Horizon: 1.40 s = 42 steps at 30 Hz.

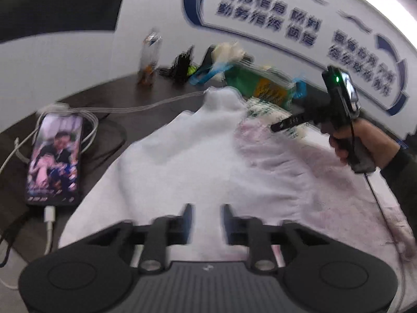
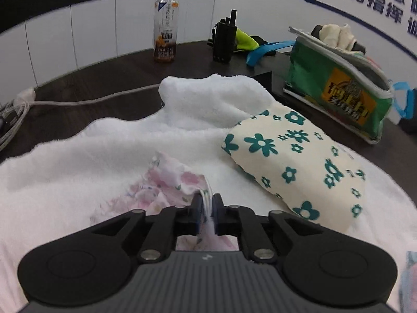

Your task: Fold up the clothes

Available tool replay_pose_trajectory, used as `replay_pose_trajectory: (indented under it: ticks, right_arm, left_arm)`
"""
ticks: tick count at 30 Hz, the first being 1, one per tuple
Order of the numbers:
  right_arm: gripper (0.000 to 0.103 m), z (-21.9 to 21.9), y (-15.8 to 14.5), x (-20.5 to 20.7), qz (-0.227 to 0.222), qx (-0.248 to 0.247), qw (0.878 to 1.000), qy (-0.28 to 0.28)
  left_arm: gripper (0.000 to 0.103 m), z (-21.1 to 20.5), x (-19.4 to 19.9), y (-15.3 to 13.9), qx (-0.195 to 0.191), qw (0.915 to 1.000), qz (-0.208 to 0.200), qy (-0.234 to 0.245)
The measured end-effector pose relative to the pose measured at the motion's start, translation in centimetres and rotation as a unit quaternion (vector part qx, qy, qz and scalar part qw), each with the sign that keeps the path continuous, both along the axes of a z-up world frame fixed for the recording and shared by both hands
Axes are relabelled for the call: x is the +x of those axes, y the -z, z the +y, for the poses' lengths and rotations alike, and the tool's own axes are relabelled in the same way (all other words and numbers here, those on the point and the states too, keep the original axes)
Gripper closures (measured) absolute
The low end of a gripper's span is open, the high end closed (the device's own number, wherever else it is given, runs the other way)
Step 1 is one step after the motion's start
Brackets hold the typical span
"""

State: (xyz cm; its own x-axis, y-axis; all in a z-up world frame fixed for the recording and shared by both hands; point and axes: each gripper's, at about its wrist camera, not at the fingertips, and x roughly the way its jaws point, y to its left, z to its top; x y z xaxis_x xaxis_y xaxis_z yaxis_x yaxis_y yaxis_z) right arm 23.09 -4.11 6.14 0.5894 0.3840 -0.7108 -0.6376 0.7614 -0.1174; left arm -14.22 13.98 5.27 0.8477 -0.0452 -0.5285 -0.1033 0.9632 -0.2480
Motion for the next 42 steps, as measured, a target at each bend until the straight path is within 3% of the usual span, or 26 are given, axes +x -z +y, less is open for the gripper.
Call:
replay_pose_trajectory:
  ticks: [1, 2, 4, 5, 10, 12, 15, 17, 20, 21, 23, 25, 26, 29, 31, 33, 36, 40, 41, 42]
  right_arm:
    - [0.086, -0.5, -0.5, -0.8, -0.008, -0.003, 1.0, 0.0]
    - [0.08, -1.8, -1.4, -2.1, -0.019, 0.003, 1.0, 0.0]
    - [0.052, -5.2, -3.1, -4.2, -0.036, 0.015, 0.999, 0.008]
    - [0.05, -7.0, -3.6, -5.0, -0.037, 0.015, 0.999, 0.019]
    - [0.05, -12.8, -1.8, -4.4, 0.009, 0.0, 0.996, 0.092]
    - [0.05, -13.7, -0.4, -3.7, 0.027, 0.009, 0.995, 0.097]
    - [0.097, -14.6, 1.7, -2.7, 0.046, 0.018, 0.994, 0.101]
    - [0.096, -14.8, 2.6, -2.0, 0.032, 0.022, 0.992, 0.117]
    - [0.075, -15.8, 2.6, -1.8, 0.008, 0.047, 0.988, 0.144]
    - [0.062, -16.4, 2.3, -2.1, 0.0, 0.053, 0.987, 0.151]
    - [0.061, -17.9, 1.3, -3.5, -0.012, 0.056, 0.987, 0.151]
    - [0.065, -19.9, 0.3, -5.7, -0.011, 0.053, 0.987, 0.154]
    - [0.067, -21.1, -0.2, -6.8, -0.004, 0.048, 0.985, 0.163]
    - [0.067, -25.4, -1.5, -12.8, 0.01, 0.059, 0.978, 0.198]
    - [0.045, -28.5, -1.9, -18.0, 0.011, 0.088, 0.971, 0.221]
    - [0.036, -30.5, -1.5, -23.1, 0.003, 0.096, 0.967, 0.237]
    - [0.036, -32.3, -0.7, -28.0, -0.009, 0.088, 0.958, 0.272]
    - [0.037, -34.0, 0.4, -30.7, -0.002, 0.128, 0.956, 0.263]
    - [0.041, -34.0, 0.9, -30.6, 0.004, 0.131, 0.958, 0.256]
    - [0.064, -34.0, 1.5, -30.3, 0.016, 0.129, 0.958, 0.254]
  left_arm:
    - [0.057, -0.7, -0.2, -0.2, -0.009, 0.9997, -0.014, 0.02]
    - [0.057, -1.6, 0.1, -0.3, -0.021, 0.9985, -0.018, 0.048]
    - [0.057, -3.5, 0.6, -0.4, -0.042, 0.9938, -0.023, 0.101]
    - [0.057, -4.6, 1.4, -0.3, -0.035, 0.9935, -0.018, 0.107]
    - [0.057, -9.9, 4.7, 0.7, 0.01, 0.9911, 0.01, 0.132]
    - [0.058, -10.3, 5.3, 1.6, 0.02, 0.9916, 0.027, 0.125]
    - [0.066, -9.9, 5.9, 2.7, 0.023, 0.9919, 0.057, 0.111]
    - [0.068, -9.4, 5.5, 3.2, 0.033, 0.9921, 0.055, 0.108]
    - [0.067, -9.2, 5.1, 3.1, 0.037, 0.9927, 0.056, 0.1]
    - [0.067, -9.2, 5.2, 2.9, 0.034, 0.9933, 0.053, 0.097]
    - [0.067, -10.0, 4.4, 1.6, 0.026, 0.9909, 0.024, 0.13]
    - [0.058, -11.3, 3.5, 0.2, 0.013, 0.983, -0.01, 0.183]
    - [0.05, -12.4, 3.2, -0.2, 0.002, 0.9759, -0.023, 0.217]
    - [0.046, -16.8, 3.1, 0.1, -0.003, 0.9501, -0.029, 0.311]
    - [0.047, -19.5, 3.4, 0.9, 0.013, 0.9377, -0.016, 0.347]
    - [0.047, -21.3, 3.7, 1.6, 0.035, 0.9351, -0.007, 0.353]
    - [0.047, -22.5, 3.9, 2.4, 0.077, 0.9351, -0.012, 0.346]
    - [0.048, -22.6, 4.3, 3.6, 0.08, 0.9399, 0.019, 0.331]
    - [0.048, -22.6, 4.2, 3.7, 0.085, 0.9398, 0.018, 0.331]
    - [0.048, -22.7, 4.1, 3.8, 0.09, 0.9396, 0.018, 0.33]
